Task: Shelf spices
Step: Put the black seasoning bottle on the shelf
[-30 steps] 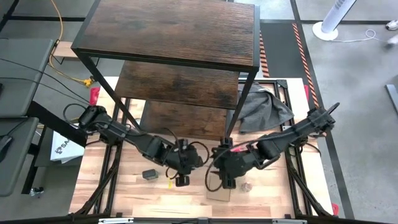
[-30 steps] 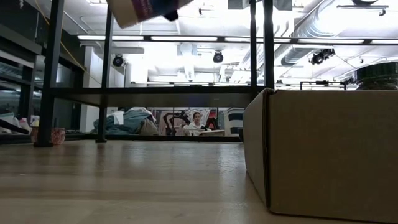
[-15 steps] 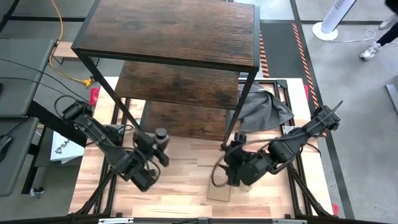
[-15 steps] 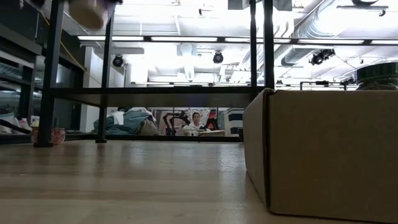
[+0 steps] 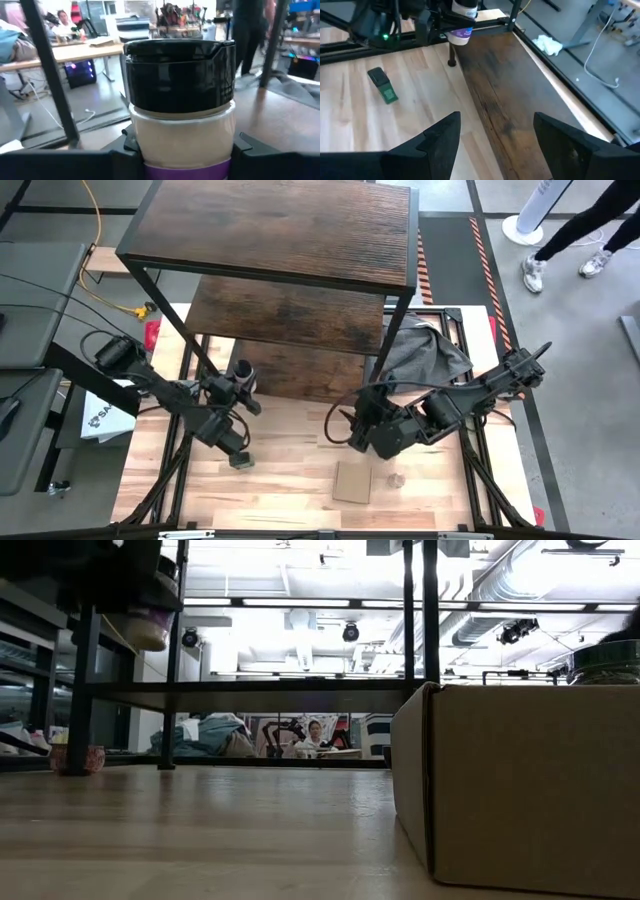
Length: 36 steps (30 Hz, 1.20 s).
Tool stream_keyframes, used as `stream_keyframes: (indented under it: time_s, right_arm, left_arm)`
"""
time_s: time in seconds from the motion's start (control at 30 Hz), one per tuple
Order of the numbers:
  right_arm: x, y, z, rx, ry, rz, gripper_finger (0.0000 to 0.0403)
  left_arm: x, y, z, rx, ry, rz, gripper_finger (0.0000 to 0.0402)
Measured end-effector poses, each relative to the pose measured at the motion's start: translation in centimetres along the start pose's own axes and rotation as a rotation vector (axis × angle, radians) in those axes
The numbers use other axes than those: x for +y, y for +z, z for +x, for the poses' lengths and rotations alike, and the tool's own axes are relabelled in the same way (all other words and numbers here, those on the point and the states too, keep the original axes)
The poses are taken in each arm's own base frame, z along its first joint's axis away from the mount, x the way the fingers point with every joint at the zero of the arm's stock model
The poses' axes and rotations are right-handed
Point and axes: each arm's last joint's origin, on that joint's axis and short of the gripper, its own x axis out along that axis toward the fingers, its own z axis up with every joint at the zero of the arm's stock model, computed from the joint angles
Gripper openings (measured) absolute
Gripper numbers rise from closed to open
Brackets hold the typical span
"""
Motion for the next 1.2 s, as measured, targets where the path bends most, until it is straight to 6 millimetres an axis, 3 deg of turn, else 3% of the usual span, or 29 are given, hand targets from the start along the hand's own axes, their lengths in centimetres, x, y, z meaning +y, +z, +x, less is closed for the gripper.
stream_keyframes:
  time_s: [0.3, 0.6, 0.93, 1.2]
  right_arm:
    - [-0.2, -0.1, 0.1, 0.01, -0.019, -0.066, 0.0248]
    - [-0.2, -0.1, 0.2, 0.005, -0.03, -0.085, 0.0248]
    - [-0.3, -0.1, 0.2, 0.008, -0.035, -0.094, 0.0248]
    - [-0.5, -0.1, 0.4, 0.015, -0.046, -0.119, 0.0248]
  left_arm:
    - [1.3, -3.4, 2.1, -0.03, 0.086, -0.008, 0.013]
    - [1.8, -3.9, 3.5, -0.05, 0.157, -0.006, 0.013]
    - [1.9, -3.9, 4.4, -0.048, 0.209, 0.0, 0.0307]
    - [1.9, -3.3, 4.3, -0.036, 0.209, 0.009, 0.0321]
